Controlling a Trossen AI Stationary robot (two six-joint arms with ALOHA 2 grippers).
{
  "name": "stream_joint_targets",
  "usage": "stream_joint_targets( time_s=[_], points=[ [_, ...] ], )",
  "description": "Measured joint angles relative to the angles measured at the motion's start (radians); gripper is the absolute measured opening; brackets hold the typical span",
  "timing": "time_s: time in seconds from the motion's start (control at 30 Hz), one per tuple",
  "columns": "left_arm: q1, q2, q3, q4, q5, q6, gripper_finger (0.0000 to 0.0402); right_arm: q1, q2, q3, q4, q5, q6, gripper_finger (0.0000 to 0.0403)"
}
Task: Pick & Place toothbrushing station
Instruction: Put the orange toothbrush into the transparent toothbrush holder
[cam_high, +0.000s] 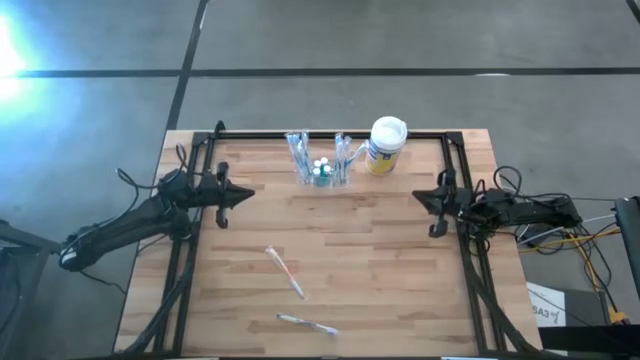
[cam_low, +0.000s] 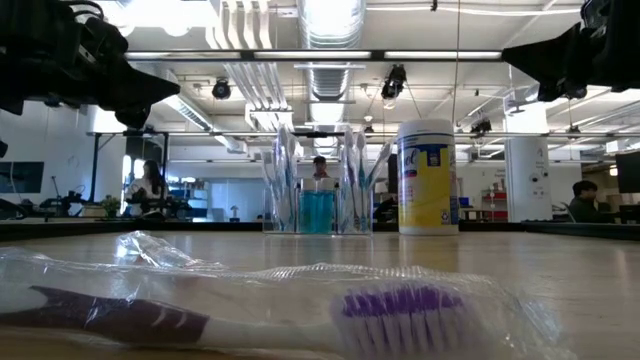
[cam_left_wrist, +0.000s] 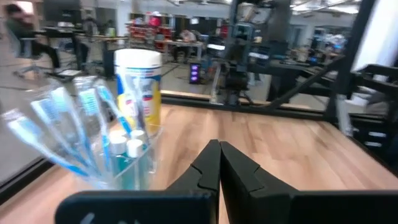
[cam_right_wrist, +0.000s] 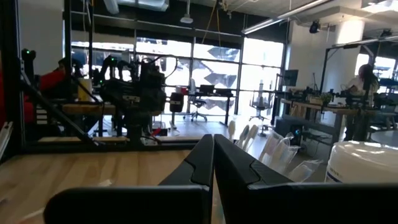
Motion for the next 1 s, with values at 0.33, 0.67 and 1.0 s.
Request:
stream_joint_targets(
  time_s=[0.33,0.67,1.0],
  points=[
    [0.000,0.000,0.000,0.019,-0.080,-0.004,0.0007,0.000,0.021,0.000,0.012,0.000,-0.107,0.0008],
    [0.000,-0.002,0.004,0.015,-0.070,-0.084,0.0007,0.000,0.027,0.000,0.057,0.000,-0.124,0.0009],
    [0.000,-0.045,0.075,0.010,-0.022,-0.082,0.0007,-0.001,0.167,0.014,0.237,0.260,-0.082,0.0009]
  ],
)
